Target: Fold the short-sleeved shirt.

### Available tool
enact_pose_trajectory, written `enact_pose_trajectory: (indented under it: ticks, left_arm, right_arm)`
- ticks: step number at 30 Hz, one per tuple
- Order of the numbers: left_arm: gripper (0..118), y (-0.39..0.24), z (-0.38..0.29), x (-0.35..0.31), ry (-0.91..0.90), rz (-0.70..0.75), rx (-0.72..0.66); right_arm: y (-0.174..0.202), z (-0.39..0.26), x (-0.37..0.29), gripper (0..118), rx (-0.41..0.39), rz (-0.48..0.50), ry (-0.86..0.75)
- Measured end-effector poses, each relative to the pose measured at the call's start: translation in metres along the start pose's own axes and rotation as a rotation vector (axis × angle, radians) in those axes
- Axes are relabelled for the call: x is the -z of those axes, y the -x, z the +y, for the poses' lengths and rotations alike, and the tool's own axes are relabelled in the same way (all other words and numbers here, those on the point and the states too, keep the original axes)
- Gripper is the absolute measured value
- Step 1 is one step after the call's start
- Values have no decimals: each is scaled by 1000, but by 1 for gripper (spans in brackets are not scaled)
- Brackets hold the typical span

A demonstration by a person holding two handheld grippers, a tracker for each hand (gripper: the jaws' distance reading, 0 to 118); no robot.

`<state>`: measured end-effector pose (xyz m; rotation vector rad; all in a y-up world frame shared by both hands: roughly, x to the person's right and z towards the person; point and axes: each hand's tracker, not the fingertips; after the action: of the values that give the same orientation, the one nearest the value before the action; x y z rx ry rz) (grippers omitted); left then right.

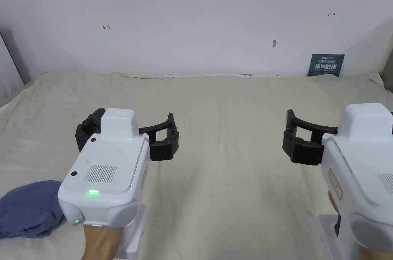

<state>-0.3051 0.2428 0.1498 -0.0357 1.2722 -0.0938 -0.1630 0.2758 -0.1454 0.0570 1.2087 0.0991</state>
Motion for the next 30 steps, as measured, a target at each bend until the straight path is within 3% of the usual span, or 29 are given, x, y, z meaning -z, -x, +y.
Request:
enact_pose_trajectory:
  ticks: [30]
  left_arm:
    - [118, 2, 2, -1, -4, -1, -8]
  right_arm:
    - [3, 6, 2, 118, -9, -42, 26]
